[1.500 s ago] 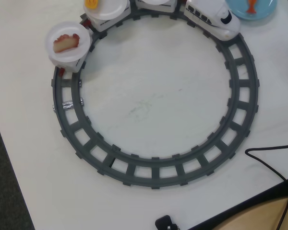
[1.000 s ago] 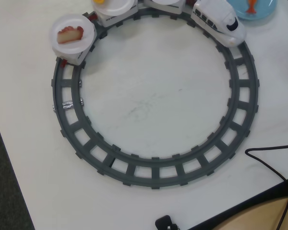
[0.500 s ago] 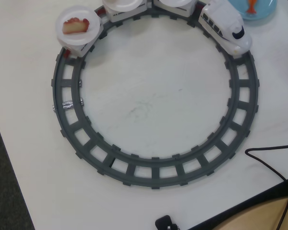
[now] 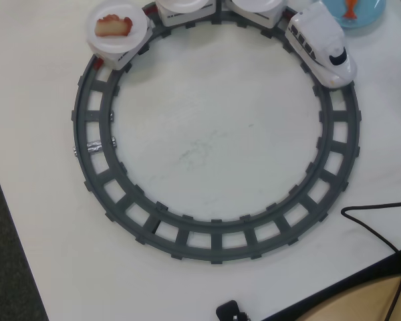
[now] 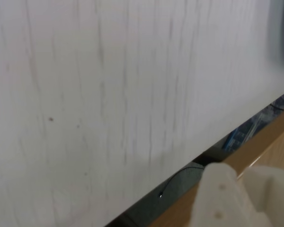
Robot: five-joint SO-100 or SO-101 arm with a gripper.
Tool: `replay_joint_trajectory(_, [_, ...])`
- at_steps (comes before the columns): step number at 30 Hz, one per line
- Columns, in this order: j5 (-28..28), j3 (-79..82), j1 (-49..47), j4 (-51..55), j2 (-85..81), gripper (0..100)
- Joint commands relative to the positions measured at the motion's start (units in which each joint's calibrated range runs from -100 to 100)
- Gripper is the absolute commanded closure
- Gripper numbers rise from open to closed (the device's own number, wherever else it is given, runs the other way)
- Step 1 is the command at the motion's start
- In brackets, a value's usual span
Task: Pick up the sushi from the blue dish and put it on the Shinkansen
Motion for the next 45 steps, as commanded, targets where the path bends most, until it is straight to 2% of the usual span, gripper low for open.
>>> replay_joint_trajectory(1, [-0.1,-0.4,0.0,0.1,-0.5,98])
replay_joint_trajectory(10, [0.2,-0.8,0.3,-1.9,-0.5,98])
replay_joint_trajectory(15, [0.4,-6.8,1.1,-0.9,-0.1,98])
replay_joint_trajectory(23, [3.1,-26.7,-2.3,2.0,7.3,80])
replay_joint_trajectory(30, [4.1,-48.0,-2.2,2.9,34.3,79])
replay_joint_trajectory(38, [16.5,-78.4,-2.6,8.2,78.5,79])
replay_joint_trajectory(45, [23.2,-99.7,-7.2,14.2,106.7,79])
